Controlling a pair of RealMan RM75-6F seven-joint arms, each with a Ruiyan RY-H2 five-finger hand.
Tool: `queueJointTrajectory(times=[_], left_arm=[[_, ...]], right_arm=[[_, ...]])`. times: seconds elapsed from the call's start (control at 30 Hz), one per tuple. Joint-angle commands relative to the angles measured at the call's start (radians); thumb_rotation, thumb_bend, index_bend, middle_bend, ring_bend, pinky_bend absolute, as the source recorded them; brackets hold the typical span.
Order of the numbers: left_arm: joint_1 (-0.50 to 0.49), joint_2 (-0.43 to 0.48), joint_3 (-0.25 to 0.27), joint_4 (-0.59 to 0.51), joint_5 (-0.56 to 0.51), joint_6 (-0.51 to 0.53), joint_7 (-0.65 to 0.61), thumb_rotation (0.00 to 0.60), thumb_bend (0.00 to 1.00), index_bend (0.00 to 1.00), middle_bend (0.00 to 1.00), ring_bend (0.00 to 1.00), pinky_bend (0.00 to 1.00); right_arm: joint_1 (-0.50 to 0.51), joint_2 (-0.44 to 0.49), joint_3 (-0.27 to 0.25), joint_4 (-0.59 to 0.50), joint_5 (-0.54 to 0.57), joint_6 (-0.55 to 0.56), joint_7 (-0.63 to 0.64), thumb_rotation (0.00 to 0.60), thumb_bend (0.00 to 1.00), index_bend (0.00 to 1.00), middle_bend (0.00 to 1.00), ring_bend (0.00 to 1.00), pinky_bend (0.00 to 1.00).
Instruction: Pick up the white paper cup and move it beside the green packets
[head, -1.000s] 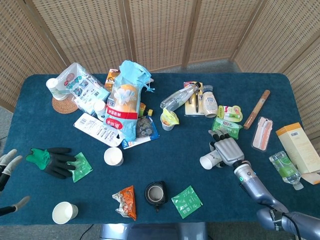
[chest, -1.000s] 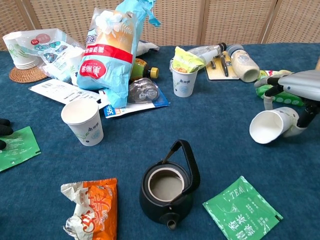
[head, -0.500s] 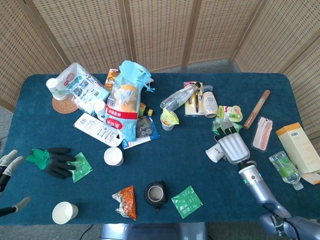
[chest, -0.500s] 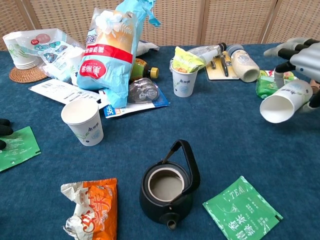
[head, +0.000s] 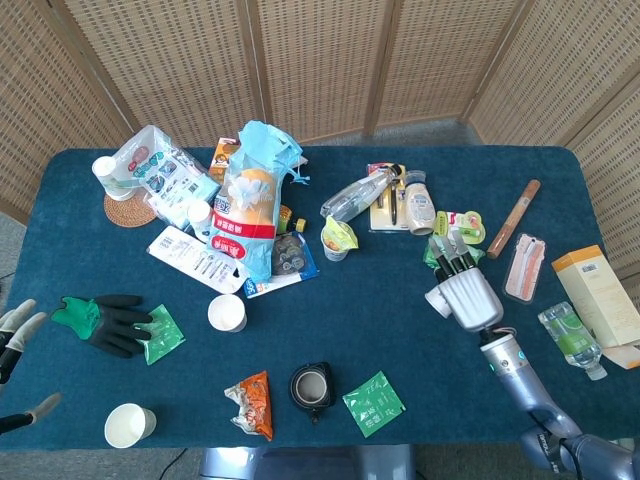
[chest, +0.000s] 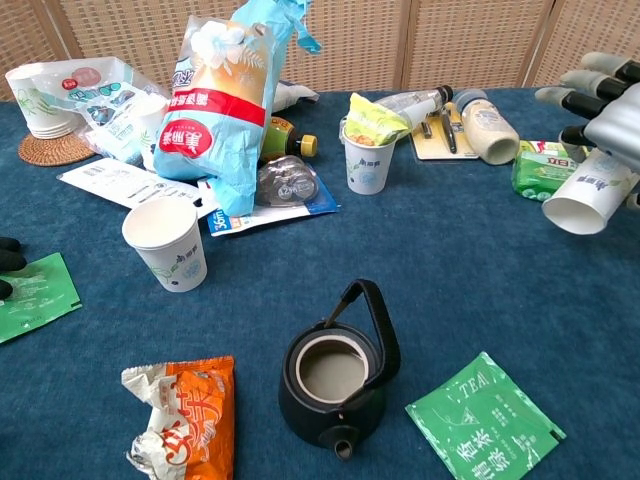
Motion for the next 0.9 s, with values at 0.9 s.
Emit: queueJointTrajectory(times=[0.9], left_arm=[[0.0,0.0,0.003,-0.001,-0.002,-0.004,0.003,0.6,0.21,0.0,0.0,0.0,0.0]], right_arm=[[-0.039,-0.152,0.003,0.269,-0.073,0.08,-0.355,0.6,0.16,0.5,0.0,0.0,0.0]])
